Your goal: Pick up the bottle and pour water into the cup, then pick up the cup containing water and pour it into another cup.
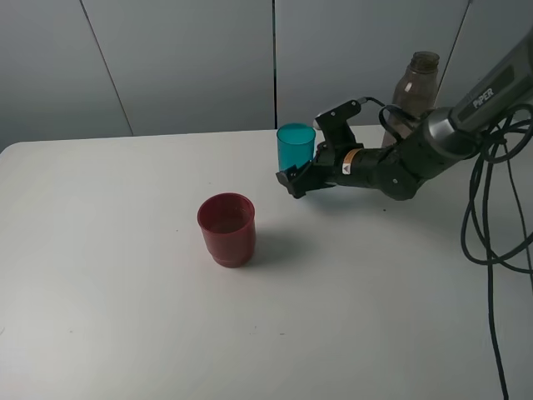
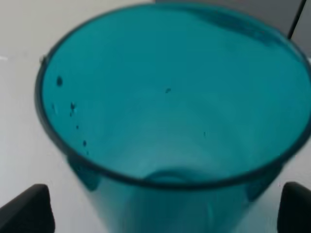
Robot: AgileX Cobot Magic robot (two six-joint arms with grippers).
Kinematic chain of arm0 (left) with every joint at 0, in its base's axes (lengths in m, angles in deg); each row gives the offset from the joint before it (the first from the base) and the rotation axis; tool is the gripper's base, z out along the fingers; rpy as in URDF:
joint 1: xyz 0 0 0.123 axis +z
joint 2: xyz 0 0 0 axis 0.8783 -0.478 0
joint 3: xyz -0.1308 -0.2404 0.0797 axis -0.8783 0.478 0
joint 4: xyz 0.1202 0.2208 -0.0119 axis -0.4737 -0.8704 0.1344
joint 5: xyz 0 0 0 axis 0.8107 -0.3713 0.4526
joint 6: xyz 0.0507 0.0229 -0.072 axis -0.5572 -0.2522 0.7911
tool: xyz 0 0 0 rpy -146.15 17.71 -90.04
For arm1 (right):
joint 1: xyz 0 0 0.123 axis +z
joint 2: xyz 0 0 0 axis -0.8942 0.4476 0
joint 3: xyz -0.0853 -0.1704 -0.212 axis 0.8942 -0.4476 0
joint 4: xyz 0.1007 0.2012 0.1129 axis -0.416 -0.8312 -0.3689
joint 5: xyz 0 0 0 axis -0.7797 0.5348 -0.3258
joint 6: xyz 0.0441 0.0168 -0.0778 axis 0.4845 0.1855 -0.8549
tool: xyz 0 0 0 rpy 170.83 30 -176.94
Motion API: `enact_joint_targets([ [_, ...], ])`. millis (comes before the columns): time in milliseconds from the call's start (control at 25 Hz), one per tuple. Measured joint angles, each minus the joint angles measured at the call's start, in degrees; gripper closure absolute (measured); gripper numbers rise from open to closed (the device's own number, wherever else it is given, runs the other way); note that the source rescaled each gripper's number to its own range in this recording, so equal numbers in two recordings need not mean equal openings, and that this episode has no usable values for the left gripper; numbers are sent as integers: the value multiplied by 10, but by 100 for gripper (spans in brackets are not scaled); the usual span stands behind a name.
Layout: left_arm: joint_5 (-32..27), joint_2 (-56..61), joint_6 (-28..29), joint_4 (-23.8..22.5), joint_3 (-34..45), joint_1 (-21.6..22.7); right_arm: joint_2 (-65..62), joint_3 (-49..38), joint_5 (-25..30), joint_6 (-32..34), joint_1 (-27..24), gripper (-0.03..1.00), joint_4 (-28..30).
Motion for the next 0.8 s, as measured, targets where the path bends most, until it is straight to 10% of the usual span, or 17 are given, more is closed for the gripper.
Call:
enact_joint_targets([
  [400,0,0,0,0,0,0,-120,-114,64,-37,0,-3,-12],
  [800,0,0,0,0,0,0,-412,-191,321,-27,0,-3,-84],
])
